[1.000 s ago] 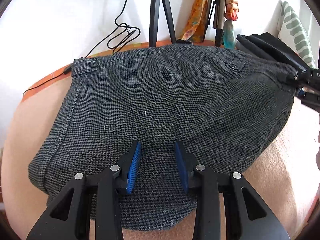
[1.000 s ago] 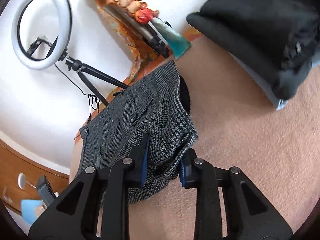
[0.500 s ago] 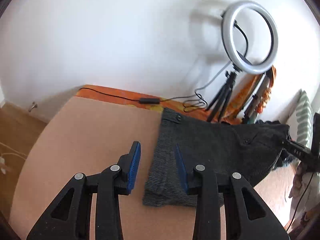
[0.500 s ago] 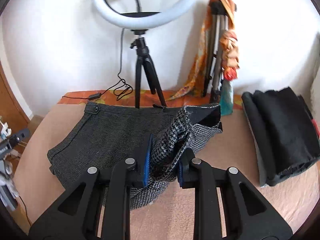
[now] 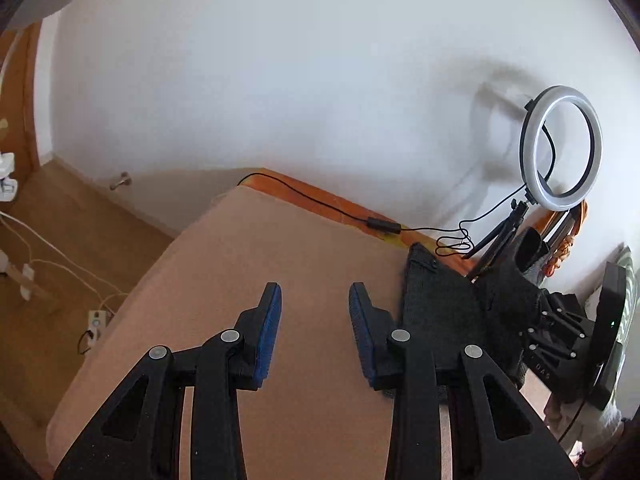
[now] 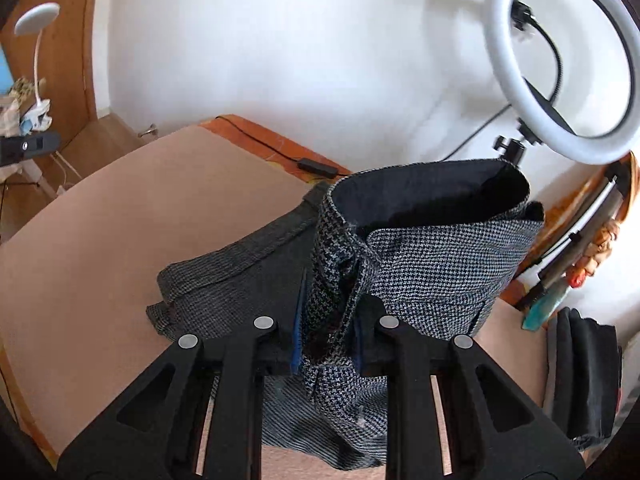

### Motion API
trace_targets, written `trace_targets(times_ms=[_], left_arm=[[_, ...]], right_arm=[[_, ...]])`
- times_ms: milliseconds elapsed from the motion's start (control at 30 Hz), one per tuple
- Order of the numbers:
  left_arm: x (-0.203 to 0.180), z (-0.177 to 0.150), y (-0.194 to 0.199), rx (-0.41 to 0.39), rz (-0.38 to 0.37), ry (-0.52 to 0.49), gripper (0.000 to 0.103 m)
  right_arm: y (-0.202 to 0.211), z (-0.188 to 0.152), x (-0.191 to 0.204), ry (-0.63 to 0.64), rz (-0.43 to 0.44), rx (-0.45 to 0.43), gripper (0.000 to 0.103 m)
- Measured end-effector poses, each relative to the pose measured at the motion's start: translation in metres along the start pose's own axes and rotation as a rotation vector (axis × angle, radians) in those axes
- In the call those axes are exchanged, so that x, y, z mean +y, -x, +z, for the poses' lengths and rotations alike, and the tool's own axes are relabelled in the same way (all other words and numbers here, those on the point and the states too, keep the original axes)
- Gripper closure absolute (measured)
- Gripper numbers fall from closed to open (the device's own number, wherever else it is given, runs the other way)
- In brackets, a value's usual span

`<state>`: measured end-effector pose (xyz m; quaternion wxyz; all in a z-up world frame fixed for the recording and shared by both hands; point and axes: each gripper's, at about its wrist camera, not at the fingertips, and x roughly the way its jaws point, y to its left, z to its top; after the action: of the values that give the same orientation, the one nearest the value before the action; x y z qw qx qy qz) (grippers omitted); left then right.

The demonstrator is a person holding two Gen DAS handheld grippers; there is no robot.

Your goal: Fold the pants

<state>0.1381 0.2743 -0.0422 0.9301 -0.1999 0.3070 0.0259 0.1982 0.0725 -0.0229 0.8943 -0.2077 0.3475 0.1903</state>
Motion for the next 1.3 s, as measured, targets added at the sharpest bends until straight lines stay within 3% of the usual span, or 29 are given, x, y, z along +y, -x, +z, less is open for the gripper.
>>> trace_targets(times_ms=[267, 500, 633, 733, 800, 933, 1133, 1300], left_arm=[[-0.004, -0.002, 0.002, 0.005, 0.002, -0.041, 0.070], [-0.014, -0.004, -0.005, 0.019, -0.001, -0.068, 0.070], [-0.026, -0.007, -0.011, 0.033, -0.013, -0.092, 0.068], [-0.037, -0.013, -0.017, 0.055, -0.039, -0.110, 0.051], [-0.047, -0.019, -0.021, 0.077, -0.063, -0.117, 0.050], [-0.072, -0.031, -0.035, 0.134, -0.114, -0.128, 0.045], [-0.111, -0.049, -0.067, 0.208, -0.120, -0.186, 0.045], [-0.132, -0.062, -0.093, 0.240, -0.039, -0.295, 0.045]], right_arm=[[-0.048, -0.003, 0.073, 0.147, 0.077, 0.079, 0.086], [-0.063, -0.016, 0.082, 0.167, 0.143, 0.101, 0.084], [-0.044, -0.013, 0.059, 0.063, 0.281, 0.059, 0.068], [-0.017, -0.016, 0.030, -0.036, 0.400, -0.005, 0.059], [-0.003, -0.023, 0.006, -0.109, 0.444, -0.043, 0.055], [0.006, -0.042, -0.048, -0.285, 0.452, -0.047, 0.054], [-0.003, -0.066, -0.108, -0.415, 0.377, -0.021, 0.053], [-0.015, -0.065, -0.135, -0.455, 0.387, -0.027, 0.053]])
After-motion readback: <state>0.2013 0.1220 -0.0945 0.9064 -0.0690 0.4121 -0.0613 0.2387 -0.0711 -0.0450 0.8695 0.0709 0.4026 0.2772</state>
